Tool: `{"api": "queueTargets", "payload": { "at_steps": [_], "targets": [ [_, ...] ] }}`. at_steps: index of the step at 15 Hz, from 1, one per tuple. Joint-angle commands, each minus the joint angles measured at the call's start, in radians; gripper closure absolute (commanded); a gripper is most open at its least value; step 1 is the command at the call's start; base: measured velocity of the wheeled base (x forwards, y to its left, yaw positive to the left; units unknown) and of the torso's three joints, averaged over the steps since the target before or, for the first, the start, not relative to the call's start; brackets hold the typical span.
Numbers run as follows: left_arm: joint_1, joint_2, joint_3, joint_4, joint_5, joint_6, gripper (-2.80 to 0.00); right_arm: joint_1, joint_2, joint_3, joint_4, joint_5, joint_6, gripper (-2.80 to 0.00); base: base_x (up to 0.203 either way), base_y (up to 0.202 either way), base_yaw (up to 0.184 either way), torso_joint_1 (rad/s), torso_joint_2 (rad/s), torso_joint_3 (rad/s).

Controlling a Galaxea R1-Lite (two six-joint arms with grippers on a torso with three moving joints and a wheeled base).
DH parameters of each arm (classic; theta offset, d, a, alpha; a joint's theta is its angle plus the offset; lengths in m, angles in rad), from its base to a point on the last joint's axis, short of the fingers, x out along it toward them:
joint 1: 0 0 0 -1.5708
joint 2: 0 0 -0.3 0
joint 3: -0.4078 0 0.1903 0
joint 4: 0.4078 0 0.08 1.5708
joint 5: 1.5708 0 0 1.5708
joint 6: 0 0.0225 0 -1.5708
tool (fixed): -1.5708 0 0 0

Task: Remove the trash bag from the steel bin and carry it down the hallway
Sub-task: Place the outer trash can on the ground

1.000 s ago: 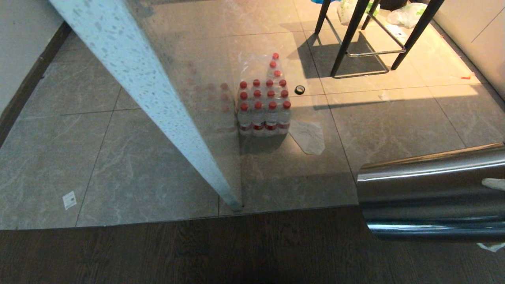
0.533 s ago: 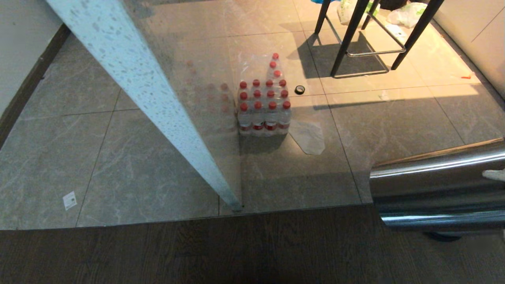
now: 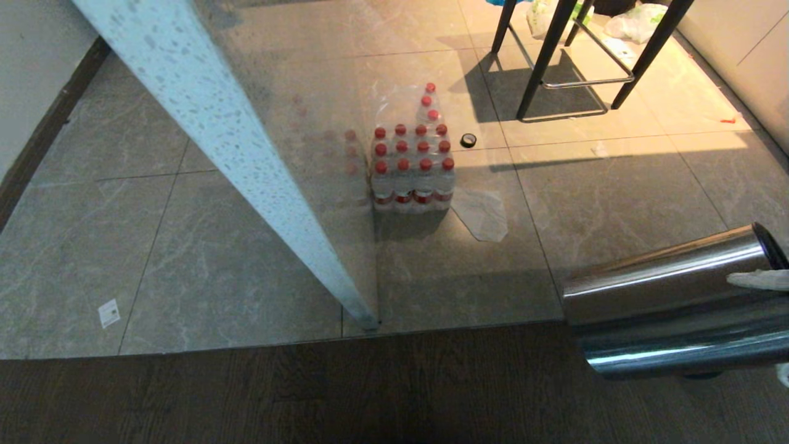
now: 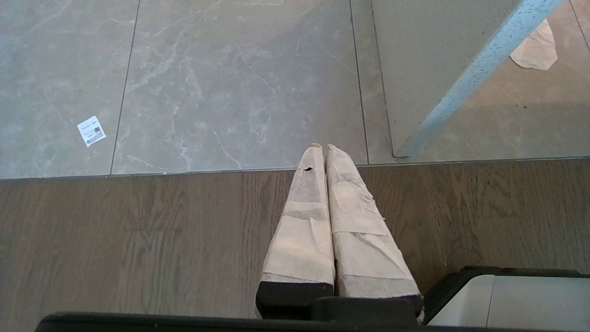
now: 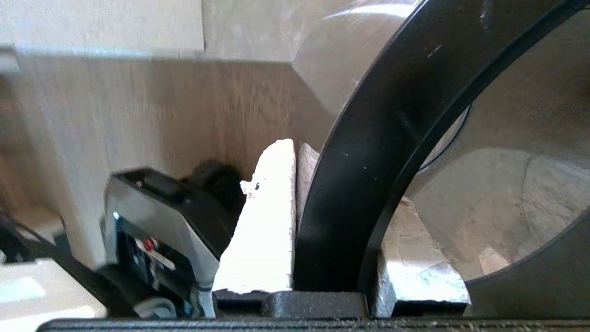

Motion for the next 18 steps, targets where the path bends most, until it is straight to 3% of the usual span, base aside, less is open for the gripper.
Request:
{"api": "queueTargets", "payload": {
  "at_steps": [1, 3, 5, 7, 9, 12, 18],
  "targets": [
    [0.000, 0.000, 0.000, 0.000, 0.000, 0.000, 0.00, 0.074, 0.019, -0.021, -0.024, -0.034, 0.003, 0.00, 0.000, 0.000, 0.000, 0.000, 0.00, 0.000],
    [0.000, 0.000, 0.000, 0.000, 0.000, 0.000, 0.00, 0.157, 0.052, -0.076, -0.105, -0.095, 0.058, 0.00, 0.000, 0.000, 0.000, 0.000, 0.00, 0.000],
    [0.000, 0.000, 0.000, 0.000, 0.000, 0.001, 0.00, 0.256, 0.084, -0.111, -0.278, -0.170, 0.177, 0.00, 0.000, 0.000, 0.000, 0.000, 0.00, 0.000],
    [0.000, 0.000, 0.000, 0.000, 0.002, 0.000, 0.00, 0.361, 0.123, -0.130, -0.441, -0.294, 0.299, 0.00, 0.000, 0.000, 0.000, 0.000, 0.00, 0.000],
    [0.000, 0.000, 0.000, 0.000, 0.000, 0.000, 0.00, 0.455, 0.168, -0.158, -0.554, -0.357, 0.387, 0.00, 0.000, 0.000, 0.000, 0.000, 0.00, 0.000],
    [0.000, 0.000, 0.000, 0.000, 0.000, 0.000, 0.00, 0.565, 0.247, -0.195, -0.687, -0.415, 0.412, 0.00, 0.000, 0.000, 0.000, 0.000, 0.00, 0.000],
    [0.000, 0.000, 0.000, 0.000, 0.000, 0.000, 0.00, 0.701, 0.400, -0.366, -0.834, -0.474, 0.401, 0.00, 0.000, 0.000, 0.000, 0.000, 0.00, 0.000]
  ]
}}
